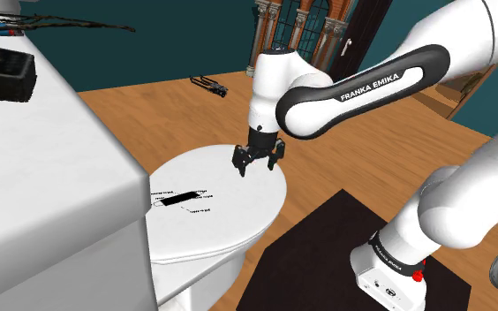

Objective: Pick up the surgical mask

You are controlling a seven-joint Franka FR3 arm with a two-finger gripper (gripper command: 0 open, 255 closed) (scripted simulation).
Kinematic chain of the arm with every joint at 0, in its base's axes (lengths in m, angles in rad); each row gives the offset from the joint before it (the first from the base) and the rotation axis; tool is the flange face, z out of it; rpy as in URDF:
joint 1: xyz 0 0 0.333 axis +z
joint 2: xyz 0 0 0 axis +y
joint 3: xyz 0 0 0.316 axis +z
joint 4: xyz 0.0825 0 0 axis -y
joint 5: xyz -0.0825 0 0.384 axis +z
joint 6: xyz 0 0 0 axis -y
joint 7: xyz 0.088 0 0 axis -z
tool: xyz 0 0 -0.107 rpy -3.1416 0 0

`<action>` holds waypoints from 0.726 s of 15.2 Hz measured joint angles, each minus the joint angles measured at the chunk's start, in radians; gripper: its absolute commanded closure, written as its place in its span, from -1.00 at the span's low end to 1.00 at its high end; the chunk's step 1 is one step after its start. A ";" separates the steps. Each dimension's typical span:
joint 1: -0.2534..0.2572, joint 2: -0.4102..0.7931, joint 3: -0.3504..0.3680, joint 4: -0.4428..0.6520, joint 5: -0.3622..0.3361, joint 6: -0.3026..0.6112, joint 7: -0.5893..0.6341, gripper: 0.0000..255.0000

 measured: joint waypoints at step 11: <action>0.094 0.446 0.030 0.267 -0.214 0.121 0.333 -1.00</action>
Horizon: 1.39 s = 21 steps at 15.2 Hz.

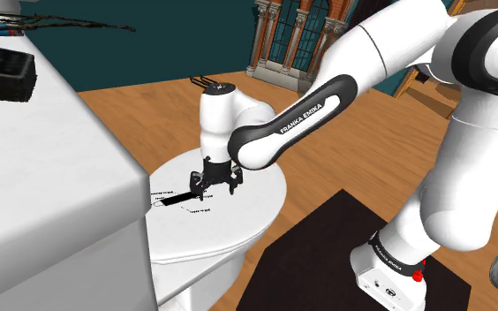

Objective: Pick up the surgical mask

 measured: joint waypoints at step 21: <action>0.099 0.254 -0.063 0.154 -0.109 0.078 0.129 1.00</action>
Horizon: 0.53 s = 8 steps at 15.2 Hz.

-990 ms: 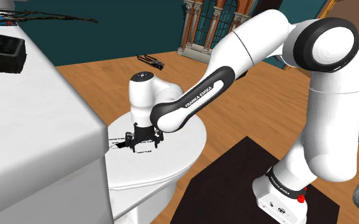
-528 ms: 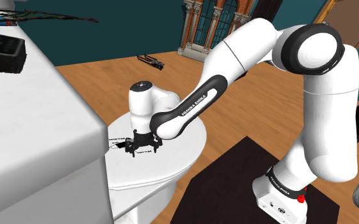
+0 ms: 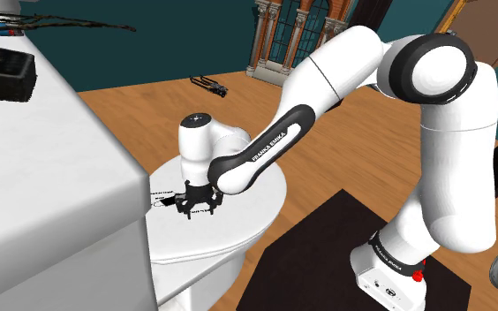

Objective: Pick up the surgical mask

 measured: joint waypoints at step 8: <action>-0.014 -0.053 0.022 -0.004 0.028 -0.046 -0.016 1.00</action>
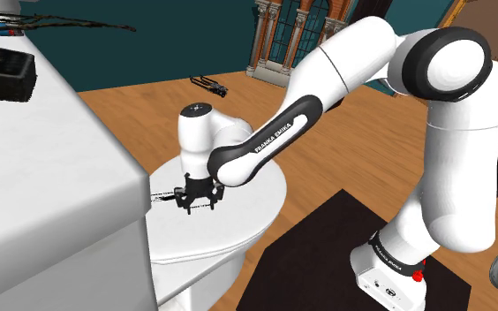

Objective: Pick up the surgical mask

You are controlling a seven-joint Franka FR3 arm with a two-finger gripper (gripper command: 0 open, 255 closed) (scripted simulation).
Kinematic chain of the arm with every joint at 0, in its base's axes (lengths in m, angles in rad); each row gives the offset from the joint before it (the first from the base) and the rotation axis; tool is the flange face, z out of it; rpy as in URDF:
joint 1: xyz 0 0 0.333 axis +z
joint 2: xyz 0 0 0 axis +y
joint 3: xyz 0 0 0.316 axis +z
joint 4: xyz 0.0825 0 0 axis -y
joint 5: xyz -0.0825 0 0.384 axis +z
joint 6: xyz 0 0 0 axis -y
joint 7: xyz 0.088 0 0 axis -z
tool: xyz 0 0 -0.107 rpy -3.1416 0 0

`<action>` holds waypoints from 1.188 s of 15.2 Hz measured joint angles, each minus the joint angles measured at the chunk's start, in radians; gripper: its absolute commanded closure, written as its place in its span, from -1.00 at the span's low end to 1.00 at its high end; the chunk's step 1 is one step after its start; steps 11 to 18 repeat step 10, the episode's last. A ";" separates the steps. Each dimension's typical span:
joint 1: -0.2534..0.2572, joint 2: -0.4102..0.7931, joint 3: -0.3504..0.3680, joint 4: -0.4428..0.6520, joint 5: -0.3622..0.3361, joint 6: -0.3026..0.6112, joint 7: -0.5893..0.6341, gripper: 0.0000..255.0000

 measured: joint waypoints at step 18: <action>-0.026 -0.097 0.035 0.001 0.054 -0.091 -0.036 1.00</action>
